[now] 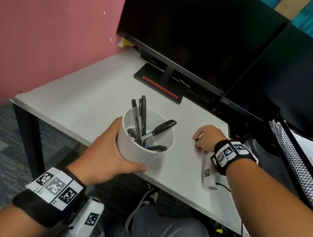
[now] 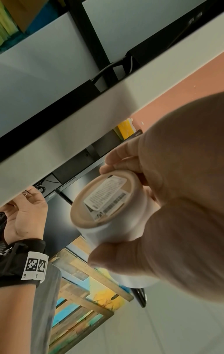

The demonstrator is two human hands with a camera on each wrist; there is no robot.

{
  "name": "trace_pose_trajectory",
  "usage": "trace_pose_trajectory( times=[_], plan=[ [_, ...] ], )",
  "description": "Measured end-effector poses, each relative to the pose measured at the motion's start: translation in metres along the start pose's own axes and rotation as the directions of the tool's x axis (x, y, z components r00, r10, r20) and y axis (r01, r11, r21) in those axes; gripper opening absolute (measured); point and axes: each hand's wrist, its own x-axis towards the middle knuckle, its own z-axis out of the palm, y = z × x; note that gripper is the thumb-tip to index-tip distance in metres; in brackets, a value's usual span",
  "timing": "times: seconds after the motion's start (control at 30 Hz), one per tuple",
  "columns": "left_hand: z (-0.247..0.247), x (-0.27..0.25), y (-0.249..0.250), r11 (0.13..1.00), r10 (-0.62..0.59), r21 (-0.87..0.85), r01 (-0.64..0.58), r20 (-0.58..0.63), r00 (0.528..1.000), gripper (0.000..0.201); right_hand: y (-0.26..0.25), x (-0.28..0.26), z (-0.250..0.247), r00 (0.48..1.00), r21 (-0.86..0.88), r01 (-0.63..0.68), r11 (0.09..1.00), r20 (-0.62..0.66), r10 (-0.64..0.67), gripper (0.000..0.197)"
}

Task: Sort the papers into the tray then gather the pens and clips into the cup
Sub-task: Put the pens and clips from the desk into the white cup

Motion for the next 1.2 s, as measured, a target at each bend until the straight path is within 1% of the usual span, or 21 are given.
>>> trace_pose_trajectory(
  times=[0.17,0.23,0.27,0.33,0.4,0.43,0.47,0.53,0.6,0.67,0.7,0.73,0.8,0.87,0.93,0.97,1.03,1.07,1.1,1.13,1.2],
  plan=[
    [0.004,-0.002,0.001,1.000,-0.004,-0.012,0.005,0.018,1.000,0.105,-0.004,-0.018,0.000,0.980,0.064,0.066,0.996,0.183,-0.077,0.014],
    [0.006,-0.002,0.002,1.000,-0.002,-0.015,0.002,0.026,1.000,0.105,-0.012,-0.028,-0.012,0.973,0.191,0.129,0.973,0.165,-0.161,0.015],
    [0.006,-0.002,0.002,1.000,-0.001,-0.013,0.001,0.028,1.000,0.105,-0.018,-0.036,-0.022,0.970,0.318,0.172,0.932,0.109,-0.216,0.019],
    [0.007,-0.003,0.002,1.000,0.000,-0.012,0.000,0.031,1.000,0.106,-0.036,-0.062,-0.046,0.945,0.603,0.282,0.746,-0.041,-0.324,0.029],
    [0.007,-0.003,0.001,1.000,-0.002,-0.009,0.003,0.032,0.999,0.107,-0.056,-0.094,-0.072,0.884,0.727,0.397,0.561,-0.140,-0.445,0.034],
    [0.008,-0.003,0.001,1.000,-0.004,-0.005,0.004,0.031,0.999,0.107,-0.066,-0.110,-0.083,0.842,0.715,0.461,0.525,-0.165,-0.514,0.034],
    [0.008,-0.002,0.001,1.000,-0.004,-0.002,0.004,0.031,1.000,0.107,-0.076,-0.126,-0.092,0.798,0.662,0.528,0.532,-0.174,-0.577,0.033],
    [0.010,-0.002,0.001,1.000,0.005,-0.007,-0.005,0.035,0.999,0.110,-0.094,-0.153,-0.100,0.729,0.468,0.638,0.611,-0.114,-0.675,0.029],
    [0.012,-0.002,0.002,1.000,0.009,-0.020,-0.008,0.040,0.999,0.112,-0.104,-0.168,-0.098,0.712,0.331,0.667,0.667,-0.018,-0.702,0.028],
    [0.012,-0.002,0.001,1.000,0.008,-0.028,-0.007,0.040,0.999,0.111,-0.105,-0.169,-0.092,0.718,0.369,0.652,0.662,-0.023,-0.695,0.030],
    [0.012,-0.002,0.001,1.000,0.004,-0.025,-0.003,0.037,0.999,0.109,-0.100,-0.163,-0.089,0.734,0.440,0.631,0.639,-0.069,-0.676,0.029],
    [0.012,-0.002,0.001,1.000,0.002,-0.019,-0.001,0.032,0.999,0.107,-0.094,-0.153,-0.088,0.767,0.524,0.594,0.610,-0.142,-0.625,0.025],
    [0.009,-0.001,-0.001,1.000,-0.005,-0.021,0.005,0.023,1.000,0.103,-0.073,-0.123,-0.085,0.857,0.679,0.495,0.543,-0.278,-0.434,0.013],
    [0.005,-0.001,-0.002,1.000,-0.009,-0.022,0.009,0.010,1.000,0.102,-0.046,-0.087,-0.078,0.911,0.752,0.411,0.516,-0.364,-0.194,0.010],
    [0.003,-0.001,-0.001,1.000,-0.013,-0.018,0.013,-0.007,1.000,0.099,-0.012,-0.051,-0.068,0.935,0.775,0.291,0.561,-0.356,0.006,0.011],
    [0.002,-0.001,-0.001,1.000,-0.016,-0.012,0.016,-0.015,1.000,0.097,0.005,-0.035,-0.064,0.944,0.765,0.207,0.610,-0.319,0.080,0.010],
    [0.001,0.000,-0.001,1.000,-0.027,0.003,0.027,-0.022,0.999,0.093,0.039,-0.007,-0.053,0.940,0.606,0.033,0.794,-0.289,0.181,0.009],
    [0.001,0.000,-0.002,1.000,-0.029,0.009,0.029,-0.025,0.999,0.092,0.053,0.003,-0.047,0.937,0.460,-0.052,0.886,-0.284,0.203,0.013],
    [0.000,0.000,-0.002,1.000,-0.028,0.014,0.028,-0.029,0.999,0.092,0.065,0.010,-0.041,0.934,0.305,-0.133,0.943,-0.279,0.222,0.021],
    [0.000,0.001,-0.003,0.999,-0.027,0.022,0.028,-0.032,0.999,0.092,0.072,0.013,-0.035,0.938,0.183,-0.191,0.965,-0.255,0.234,0.028],
    [0.000,0.001,-0.003,0.999,-0.029,0.033,0.030,-0.041,0.999,0.089,0.081,0.014,-0.021,0.961,0.001,-0.204,0.979,-0.188,0.201,0.036]
  ],
)
